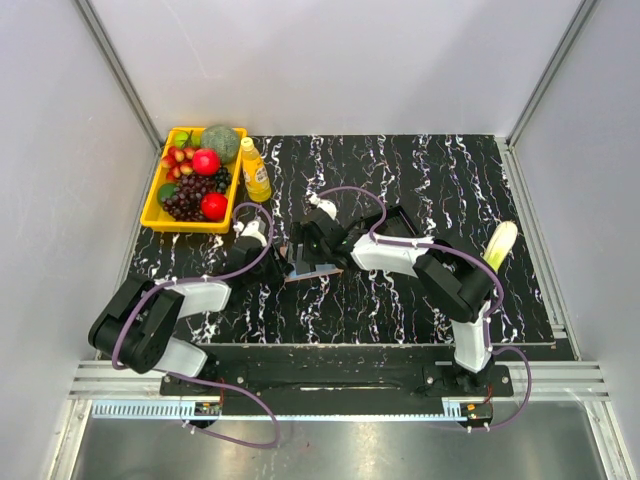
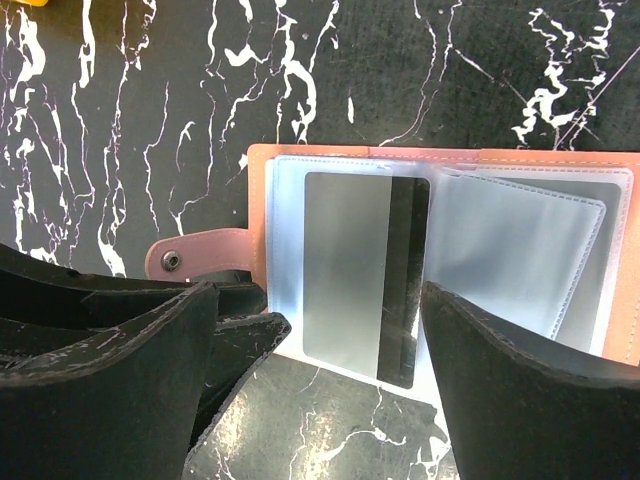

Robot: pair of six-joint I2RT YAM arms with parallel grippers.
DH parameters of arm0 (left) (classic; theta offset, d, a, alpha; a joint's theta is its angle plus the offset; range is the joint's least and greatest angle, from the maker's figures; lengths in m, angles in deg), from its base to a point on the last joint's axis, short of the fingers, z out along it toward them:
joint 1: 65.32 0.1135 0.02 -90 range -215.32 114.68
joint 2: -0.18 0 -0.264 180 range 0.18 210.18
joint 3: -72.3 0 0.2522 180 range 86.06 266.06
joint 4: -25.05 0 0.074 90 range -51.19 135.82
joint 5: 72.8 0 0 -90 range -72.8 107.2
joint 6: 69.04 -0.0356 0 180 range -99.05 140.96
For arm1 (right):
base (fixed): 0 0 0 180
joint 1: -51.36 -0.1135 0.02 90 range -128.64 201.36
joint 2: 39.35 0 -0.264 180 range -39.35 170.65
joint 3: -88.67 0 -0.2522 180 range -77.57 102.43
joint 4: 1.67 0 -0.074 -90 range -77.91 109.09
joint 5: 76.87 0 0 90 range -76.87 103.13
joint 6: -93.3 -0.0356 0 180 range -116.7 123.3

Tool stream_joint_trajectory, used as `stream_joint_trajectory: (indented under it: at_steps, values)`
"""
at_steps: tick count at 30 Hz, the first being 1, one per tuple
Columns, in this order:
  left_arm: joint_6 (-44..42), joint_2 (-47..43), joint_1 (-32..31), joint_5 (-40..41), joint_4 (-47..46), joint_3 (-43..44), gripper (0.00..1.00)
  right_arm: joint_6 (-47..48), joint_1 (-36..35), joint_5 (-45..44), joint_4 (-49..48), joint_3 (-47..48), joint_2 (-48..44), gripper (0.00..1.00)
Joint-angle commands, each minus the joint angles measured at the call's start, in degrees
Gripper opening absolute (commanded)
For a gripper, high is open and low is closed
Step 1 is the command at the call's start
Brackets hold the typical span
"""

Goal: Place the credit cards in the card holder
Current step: Insert the credit card into the card holder.

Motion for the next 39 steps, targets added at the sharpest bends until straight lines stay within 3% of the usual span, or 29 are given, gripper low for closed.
stream_joint_trajectory:
  at_steps: [1,11,25,39]
  values:
    - [0.4,-1.6,-0.4,-0.6,-3.6,-0.4,0.33,-1.3,-3.9,9.0,-1.1,1.9,1.7,0.89]
    - [1.2,-0.3,-0.3,-3.0,-7.6,-0.9,0.33,-1.0,-4.1,10.8,0.3,4.1,3.4,0.90]
    - [0.6,-1.5,-0.3,-2.4,-7.1,-1.2,0.33,0.5,-4.7,16.3,-6.7,0.2,0.5,0.88]
    - [-0.6,-0.9,-0.2,-2.6,-6.3,-0.3,0.33,2.1,-5.3,18.7,-5.8,1.6,1.4,0.88]
